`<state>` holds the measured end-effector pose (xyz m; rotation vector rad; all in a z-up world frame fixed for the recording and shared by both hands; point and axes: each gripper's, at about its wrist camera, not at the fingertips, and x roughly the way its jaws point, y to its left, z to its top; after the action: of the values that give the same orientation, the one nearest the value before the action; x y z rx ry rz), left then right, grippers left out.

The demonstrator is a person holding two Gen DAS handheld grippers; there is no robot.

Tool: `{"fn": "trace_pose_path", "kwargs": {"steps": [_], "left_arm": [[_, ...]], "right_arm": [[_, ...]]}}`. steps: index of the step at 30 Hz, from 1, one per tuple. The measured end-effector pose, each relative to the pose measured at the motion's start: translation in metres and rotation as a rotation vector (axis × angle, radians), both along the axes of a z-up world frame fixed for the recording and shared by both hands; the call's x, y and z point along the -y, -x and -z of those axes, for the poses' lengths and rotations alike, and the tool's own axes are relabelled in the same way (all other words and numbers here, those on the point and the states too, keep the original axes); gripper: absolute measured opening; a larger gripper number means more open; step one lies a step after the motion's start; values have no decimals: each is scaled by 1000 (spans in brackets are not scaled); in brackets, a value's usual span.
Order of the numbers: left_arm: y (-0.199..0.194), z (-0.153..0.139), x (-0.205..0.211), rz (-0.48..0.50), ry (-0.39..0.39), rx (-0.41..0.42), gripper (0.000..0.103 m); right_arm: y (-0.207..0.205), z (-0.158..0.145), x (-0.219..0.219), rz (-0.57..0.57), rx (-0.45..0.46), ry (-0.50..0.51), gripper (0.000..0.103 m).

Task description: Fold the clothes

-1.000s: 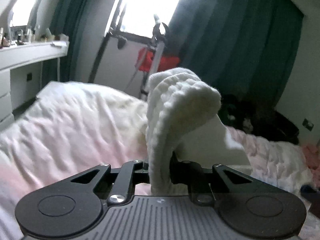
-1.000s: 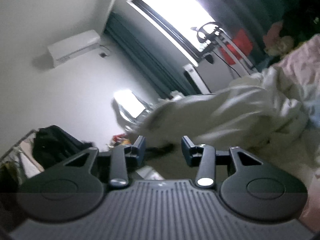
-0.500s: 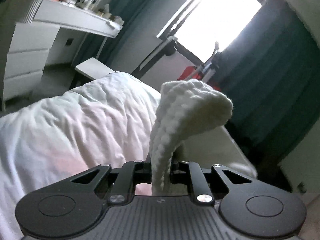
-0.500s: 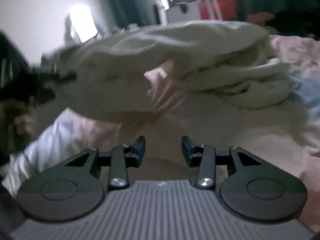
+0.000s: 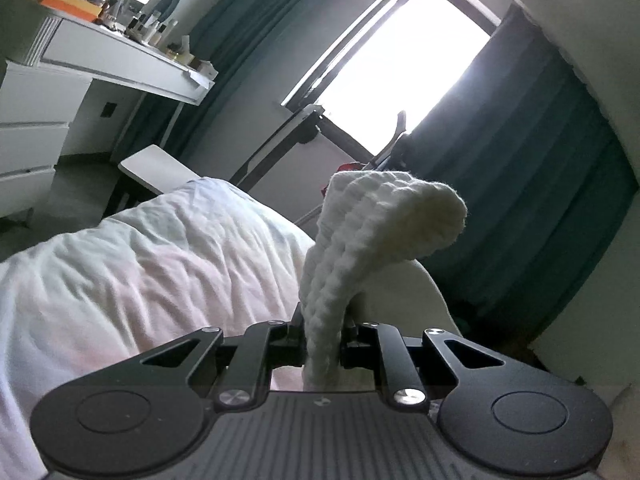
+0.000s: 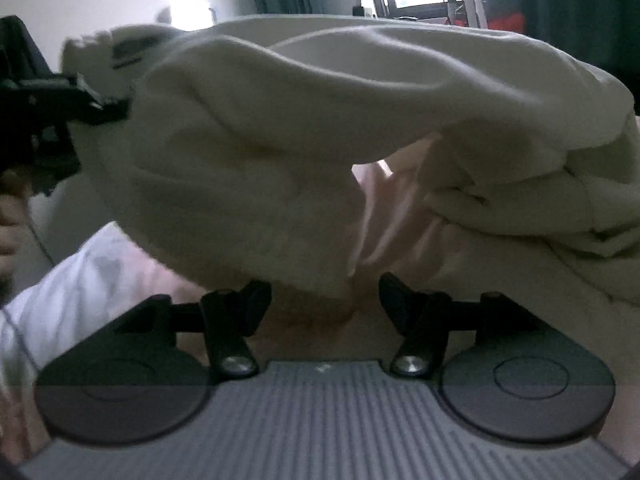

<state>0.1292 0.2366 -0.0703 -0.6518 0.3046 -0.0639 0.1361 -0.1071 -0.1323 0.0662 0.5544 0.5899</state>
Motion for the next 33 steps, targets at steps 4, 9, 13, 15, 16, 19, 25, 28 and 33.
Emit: {"fn": "trace_pose_path", "kwargs": {"steps": [4, 9, 13, 15, 16, 19, 25, 28, 33], "left_arm": [[-5, 3, -3, -13, 14, 1, 14], [-2, 5, -7, -14, 117, -26, 14], [9, 2, -5, 28, 175, -58, 15], [14, 1, -3, 74, 209, -92, 15], [16, 3, -2, 97, 229, -121, 15], [21, 9, 5, 183, 243, -223, 16], [28, 35, 18, 242, 175, -466, 16], [33, 45, 14, 224, 169, -530, 20], [44, 39, -3, 185, 206, -512, 35]], "right_arm": [[4, -4, -1, 9, 38, 27, 11], [24, -31, 5, 26, 120, 91, 9], [66, -71, 27, 67, 199, 118, 8], [90, -92, 40, 91, 230, 127, 8], [102, -102, 45, 96, 250, 139, 8], [146, -126, 59, 101, 298, 173, 8], [193, -90, 56, 19, 148, 249, 8], [194, -66, 46, -59, 40, 290, 10], [182, -74, 64, -110, -87, 110, 19]]}}
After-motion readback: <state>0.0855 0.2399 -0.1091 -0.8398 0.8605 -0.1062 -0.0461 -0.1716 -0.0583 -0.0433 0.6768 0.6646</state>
